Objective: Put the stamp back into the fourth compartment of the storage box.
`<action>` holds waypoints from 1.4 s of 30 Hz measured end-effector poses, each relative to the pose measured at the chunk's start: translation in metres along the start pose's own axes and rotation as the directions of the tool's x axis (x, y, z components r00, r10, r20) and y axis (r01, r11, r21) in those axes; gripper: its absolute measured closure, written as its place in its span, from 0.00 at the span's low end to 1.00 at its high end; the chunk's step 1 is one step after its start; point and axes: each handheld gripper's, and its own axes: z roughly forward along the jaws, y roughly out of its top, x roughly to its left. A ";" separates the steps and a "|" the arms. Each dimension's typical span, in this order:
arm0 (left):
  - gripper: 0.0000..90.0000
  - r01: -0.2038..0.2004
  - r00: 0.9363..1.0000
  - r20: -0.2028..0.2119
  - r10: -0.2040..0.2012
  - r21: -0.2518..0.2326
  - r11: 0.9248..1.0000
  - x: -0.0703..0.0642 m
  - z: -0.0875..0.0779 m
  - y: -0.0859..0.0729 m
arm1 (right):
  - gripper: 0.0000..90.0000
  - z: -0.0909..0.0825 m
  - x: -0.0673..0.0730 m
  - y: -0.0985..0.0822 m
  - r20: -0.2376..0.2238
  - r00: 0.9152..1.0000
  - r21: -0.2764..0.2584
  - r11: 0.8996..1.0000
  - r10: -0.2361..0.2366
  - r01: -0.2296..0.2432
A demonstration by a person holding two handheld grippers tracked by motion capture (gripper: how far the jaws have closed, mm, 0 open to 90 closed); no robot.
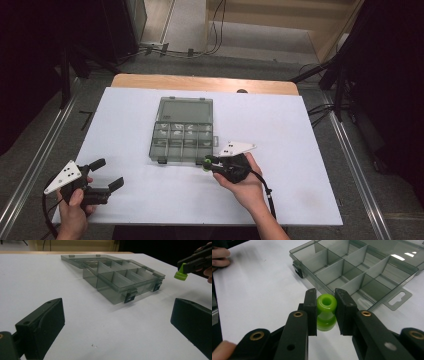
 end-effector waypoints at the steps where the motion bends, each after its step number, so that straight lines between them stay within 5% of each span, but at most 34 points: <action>1: 0.00 -0.005 1.000 -0.006 0.005 0.011 1.000 -0.001 0.000 0.000 | 0.79 0.000 -0.001 0.000 0.005 1.000 0.003 1.000 -0.002 0.002; 5: 0.00 -0.036 0.999 -0.010 0.037 0.027 0.999 -0.005 0.003 0.000 | 0.79 0.000 -0.003 0.002 0.013 1.000 0.006 1.000 0.000 0.000; 42: 0.00 -0.013 1.000 -0.008 0.013 0.011 1.000 -0.004 0.003 0.000 | 0.79 0.004 -0.025 0.025 0.041 0.999 -0.018 0.999 0.033 -0.032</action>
